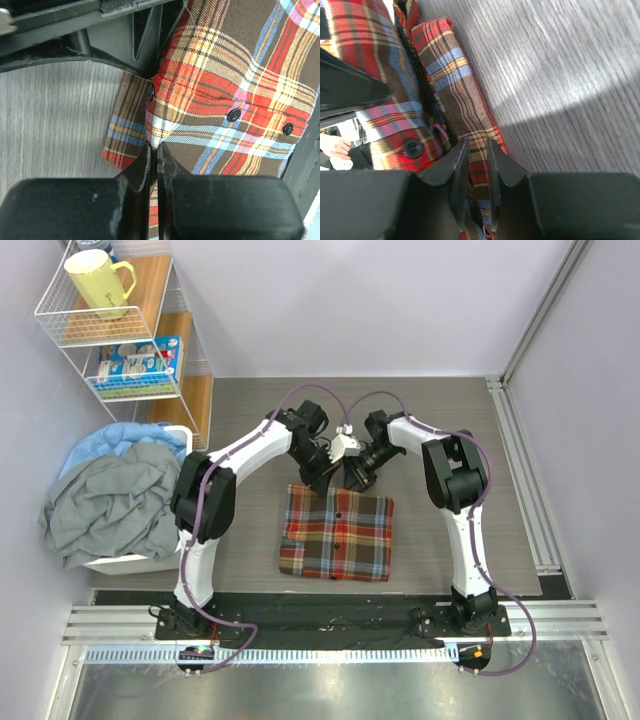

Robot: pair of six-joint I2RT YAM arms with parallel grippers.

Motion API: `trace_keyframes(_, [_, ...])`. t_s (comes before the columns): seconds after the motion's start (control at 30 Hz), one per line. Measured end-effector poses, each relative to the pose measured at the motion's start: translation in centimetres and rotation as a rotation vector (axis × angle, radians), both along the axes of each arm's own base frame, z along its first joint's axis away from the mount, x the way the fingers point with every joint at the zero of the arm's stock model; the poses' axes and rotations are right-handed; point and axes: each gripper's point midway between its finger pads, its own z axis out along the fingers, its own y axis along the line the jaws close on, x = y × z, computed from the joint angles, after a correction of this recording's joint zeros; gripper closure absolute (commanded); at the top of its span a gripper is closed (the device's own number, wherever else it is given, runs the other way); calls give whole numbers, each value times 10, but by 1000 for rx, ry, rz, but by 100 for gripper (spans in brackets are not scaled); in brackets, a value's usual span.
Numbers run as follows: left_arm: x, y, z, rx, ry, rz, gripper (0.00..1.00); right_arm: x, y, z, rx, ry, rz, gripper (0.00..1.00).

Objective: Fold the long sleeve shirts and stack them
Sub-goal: Fold the shirt

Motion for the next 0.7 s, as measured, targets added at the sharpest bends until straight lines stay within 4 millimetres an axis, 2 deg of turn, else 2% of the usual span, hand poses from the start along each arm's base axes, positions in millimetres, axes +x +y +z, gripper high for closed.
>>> trace_keyframes(0.07, [0,0,-5,7,9,-3,100,3,-1,1,-4,-4,-4,68])
trace_keyframes(0.1, [0,0,-7,10,11,-2,98,4,-2,1,-5,-7,-6,62])
trace_keyframes(0.17, [1,2,-11,20,13,1,95,10,-3,4,-10,-23,-9,58])
trace_keyframes(0.27, [5,3,-13,21,15,24,78,29,-10,11,-18,-76,-20,46])
trace_keyframes(0.3, [7,4,-13,18,20,40,69,35,-13,14,-21,-92,-28,40])
trace_keyframes(0.4, [20,10,-7,0,31,110,57,57,-31,27,-28,-143,-58,28])
trace_keyframes(0.5, [36,20,3,-33,46,174,45,70,-59,38,-42,-157,-104,21])
trace_keyframes(0.6, [39,34,6,-49,75,215,41,66,-84,48,-60,-141,-128,19])
trace_keyframes(0.7, [32,52,2,-33,122,257,39,49,-104,63,-68,-127,-138,20])
